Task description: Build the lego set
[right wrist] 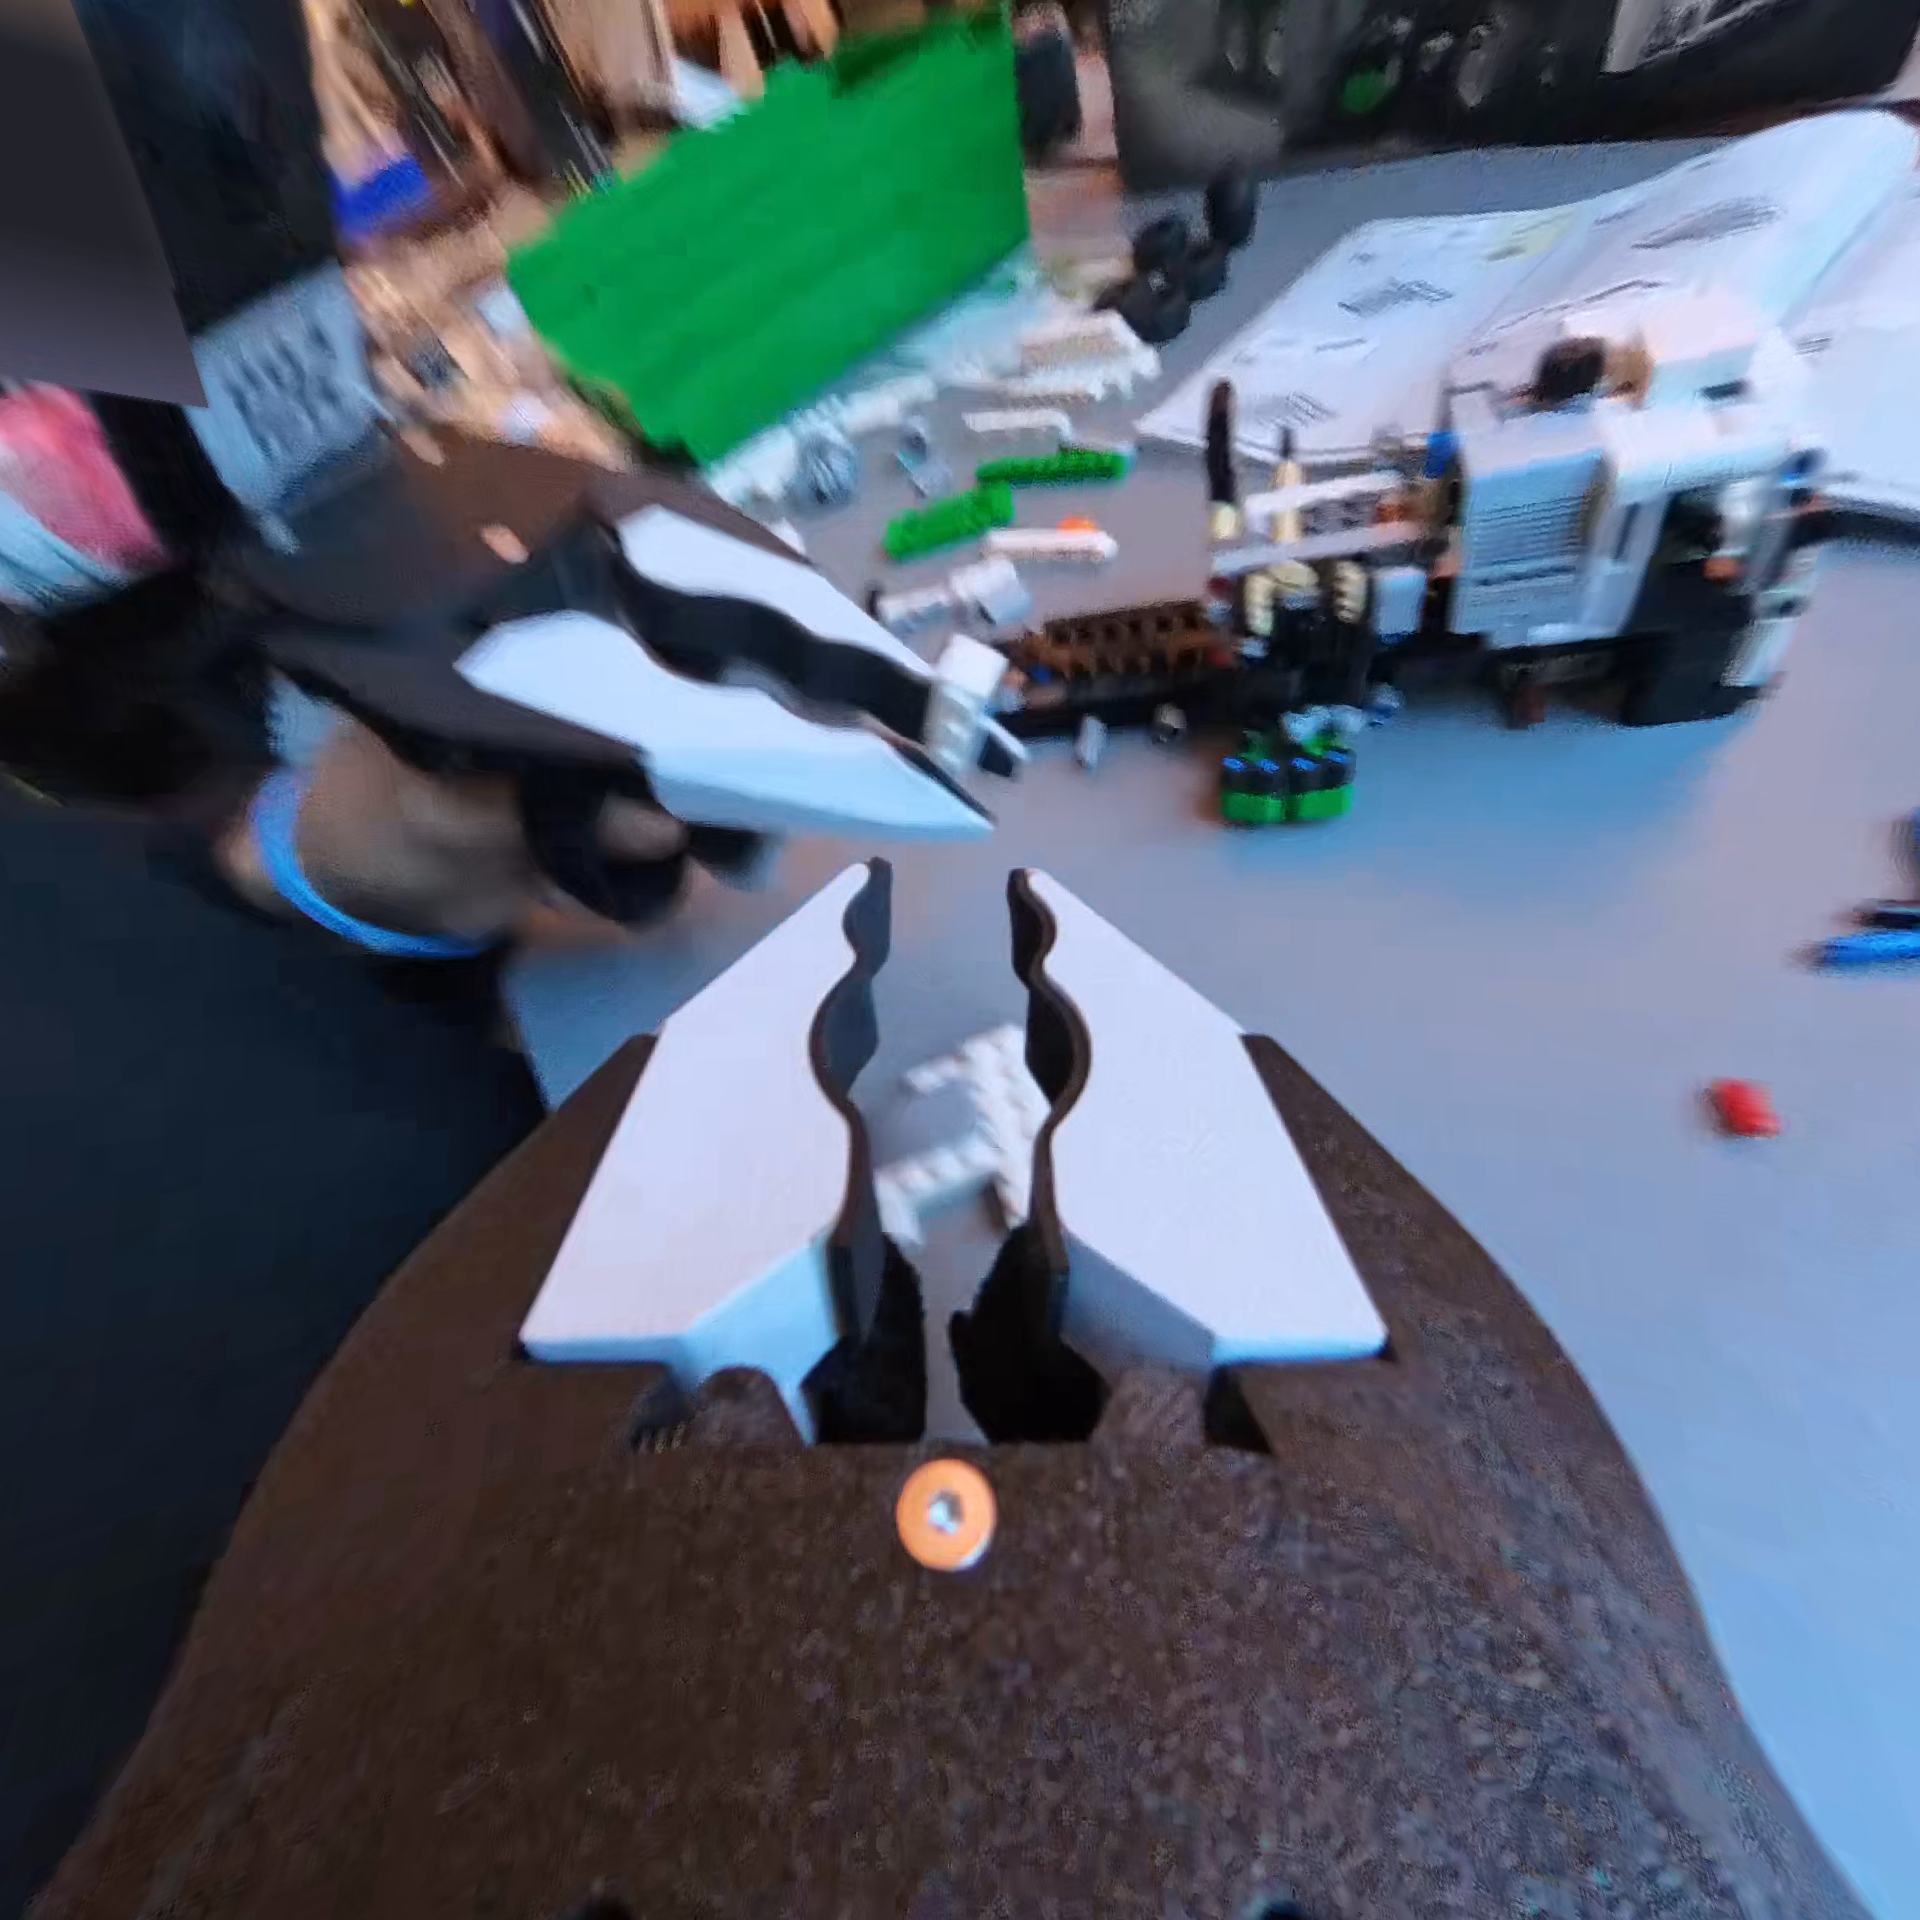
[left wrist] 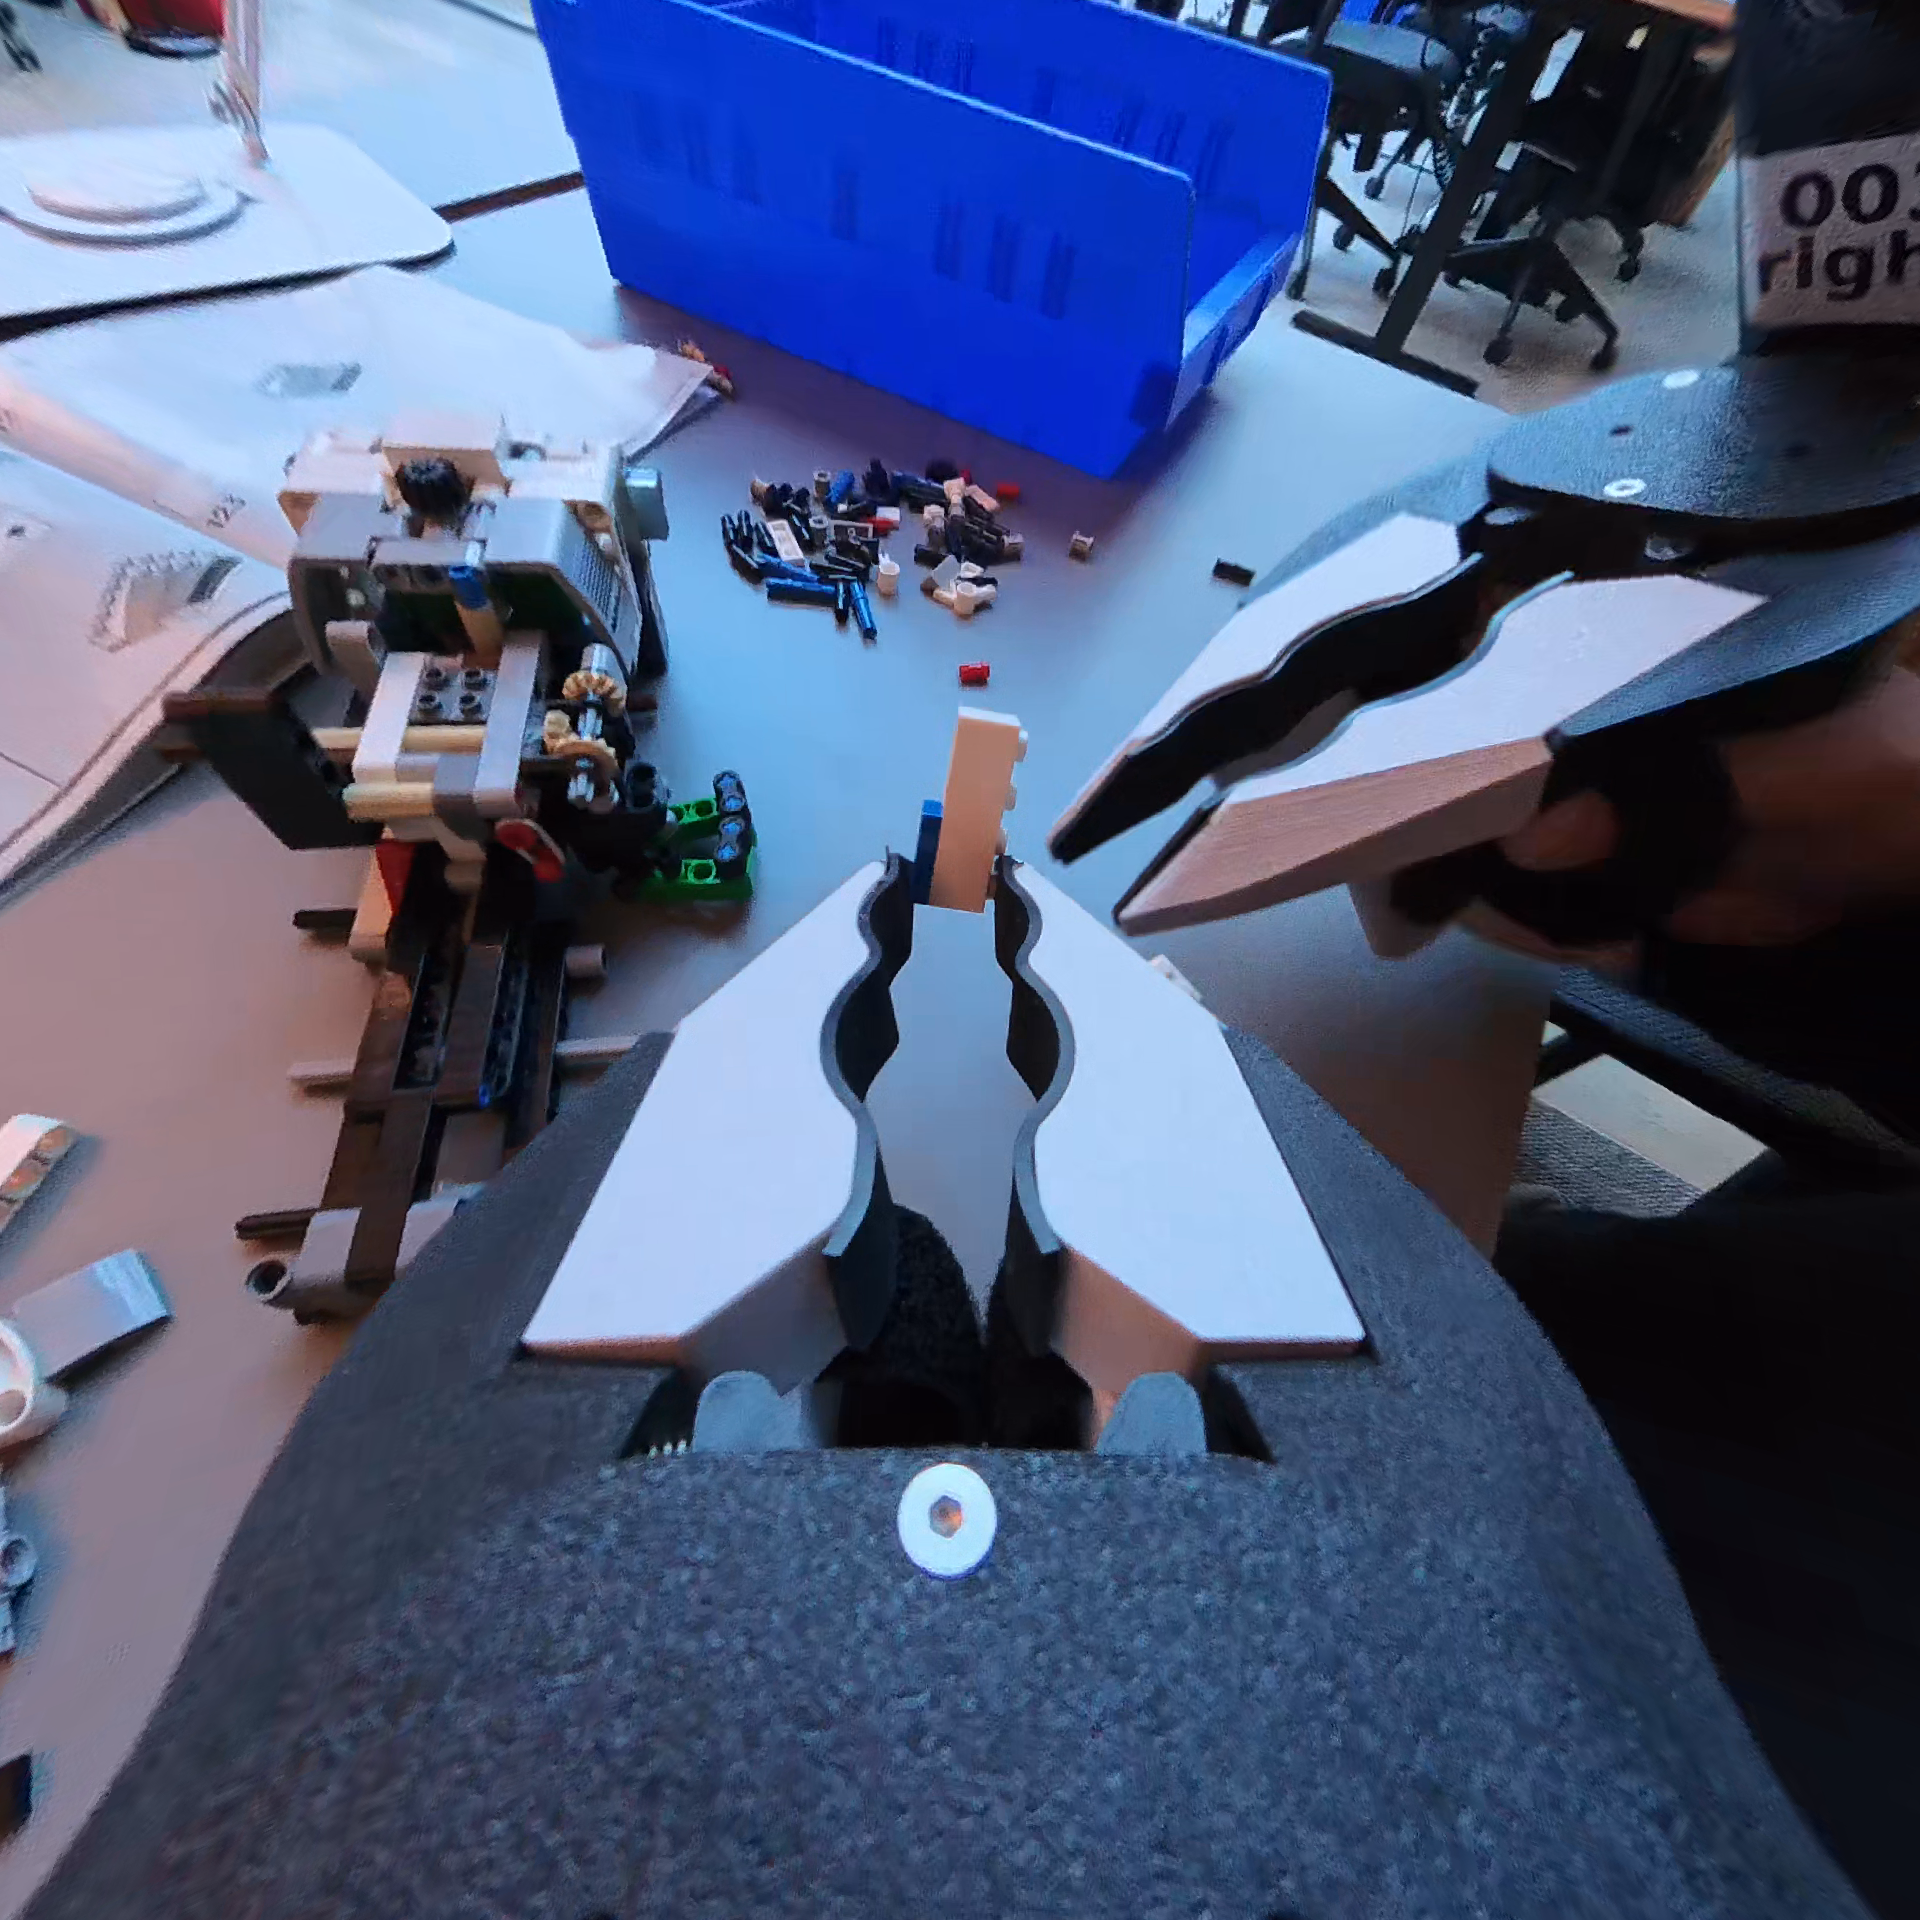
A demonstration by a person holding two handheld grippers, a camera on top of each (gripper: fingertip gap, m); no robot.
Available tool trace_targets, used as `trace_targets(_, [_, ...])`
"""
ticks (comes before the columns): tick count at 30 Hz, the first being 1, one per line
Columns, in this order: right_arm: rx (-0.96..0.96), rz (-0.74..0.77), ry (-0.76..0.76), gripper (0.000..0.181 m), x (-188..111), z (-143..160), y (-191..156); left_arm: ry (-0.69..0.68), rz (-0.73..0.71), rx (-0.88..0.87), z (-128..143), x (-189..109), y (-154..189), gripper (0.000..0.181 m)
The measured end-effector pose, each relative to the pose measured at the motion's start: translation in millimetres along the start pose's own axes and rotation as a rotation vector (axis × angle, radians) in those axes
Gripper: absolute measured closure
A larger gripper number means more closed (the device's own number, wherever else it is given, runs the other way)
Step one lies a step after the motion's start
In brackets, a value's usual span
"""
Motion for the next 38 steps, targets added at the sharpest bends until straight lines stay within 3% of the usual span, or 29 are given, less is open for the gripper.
trace_targets(3, [0.139,-0.016,0.128,0.165,5,-13,-9,0.014,-0.069,0.061,-5,3,-3,0.167])
trace_targets(7, [0.263,-0.051,0.25,0.16,-1,-23,-6,0.017,-0.045,0.066,-6,7,3,0.167])
trace_targets(9, [0.277,0.006,0.268,0.158,-2,-22,5,0.021,-0.028,0.064,-7,9,9,0.167])
trace_targets(13, [0.257,0.02,0.241,0.173,1,-18,5,0.025,-0.029,0.1,-9,10,16,0.167])
trace_targets(15, [0.237,0.018,0.227,0.174,-1,-19,6,0.02,-0.015,0.139,-9,9,18,0.167])
trace_targets(21, [0.399,-0.184,0.18,0.174,-9,-26,3,0.069,0.111,0.232,-14,-3,26,0.171])
trace_targets(26, [0.402,-0.213,0.162,0.174,-5,-24,-3,0.061,0.166,0.33,-10,-6,41,0.177])
trace_targets(29, [0.391,-0.203,0.138,0.174,-12,-21,-1,0.045,0.112,0.43,-8,-10,28,0.165])
trace_targets(33, [0.401,-0.251,0.049,0.174,-23,-14,-5,0.06,0.19,0.512,-9,-17,25,0.143])
trace_targets(36, [0.372,-0.227,-0.047,0.174,-25,1,-7,-0.034,0.175,0.711,4,-15,12,0.14])
trace_targets(38, [0.328,-0.178,-0.143,0.174,-30,19,-7,-0.15,0.299,0.737,24,-18,12,0.139])
Point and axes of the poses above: each gripper's, where its closed fingertips meet, x out along the fingers, z out of its underside, y = z × x across the jaws, the point moved 1 cm from there along -x, back along the fingers, and after that the axes turned 2 degrees about y, right-handed, at the moved point
